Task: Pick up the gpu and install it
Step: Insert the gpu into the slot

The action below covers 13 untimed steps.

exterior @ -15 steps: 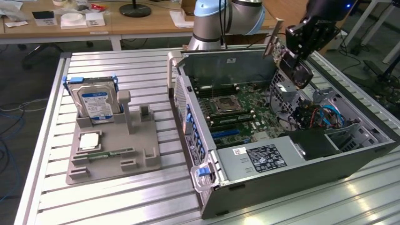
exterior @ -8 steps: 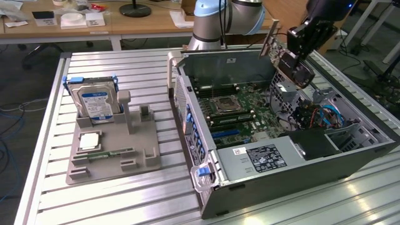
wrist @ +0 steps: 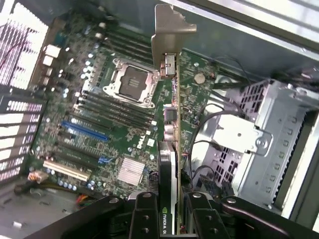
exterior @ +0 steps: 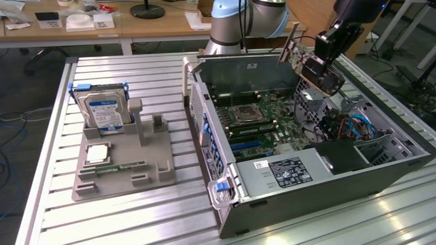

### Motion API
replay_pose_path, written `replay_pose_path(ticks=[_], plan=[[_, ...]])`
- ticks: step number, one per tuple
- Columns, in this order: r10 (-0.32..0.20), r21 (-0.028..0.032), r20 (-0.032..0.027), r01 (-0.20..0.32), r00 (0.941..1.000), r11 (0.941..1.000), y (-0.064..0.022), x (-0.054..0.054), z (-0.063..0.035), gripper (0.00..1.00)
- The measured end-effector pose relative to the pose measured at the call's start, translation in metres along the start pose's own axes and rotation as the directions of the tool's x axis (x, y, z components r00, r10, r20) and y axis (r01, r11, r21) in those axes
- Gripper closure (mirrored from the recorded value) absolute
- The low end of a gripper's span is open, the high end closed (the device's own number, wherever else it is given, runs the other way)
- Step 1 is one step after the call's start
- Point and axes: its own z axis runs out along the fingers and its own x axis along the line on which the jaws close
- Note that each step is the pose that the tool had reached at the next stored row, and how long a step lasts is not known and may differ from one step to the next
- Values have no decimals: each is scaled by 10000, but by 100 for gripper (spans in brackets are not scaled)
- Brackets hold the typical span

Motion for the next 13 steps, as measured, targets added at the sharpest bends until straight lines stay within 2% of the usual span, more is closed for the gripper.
replay_pose_path(ticks=[3, 7, 13], plan=[[-414, -2, -24, 414, 9991, 9991, 1, 2, 0, 73], [-987, -7, -57, 987, 9951, 9951, 1, 4, 1, 73], [-1899, -17, -109, 1898, 9818, 9818, 1, 5, 3, 73]])
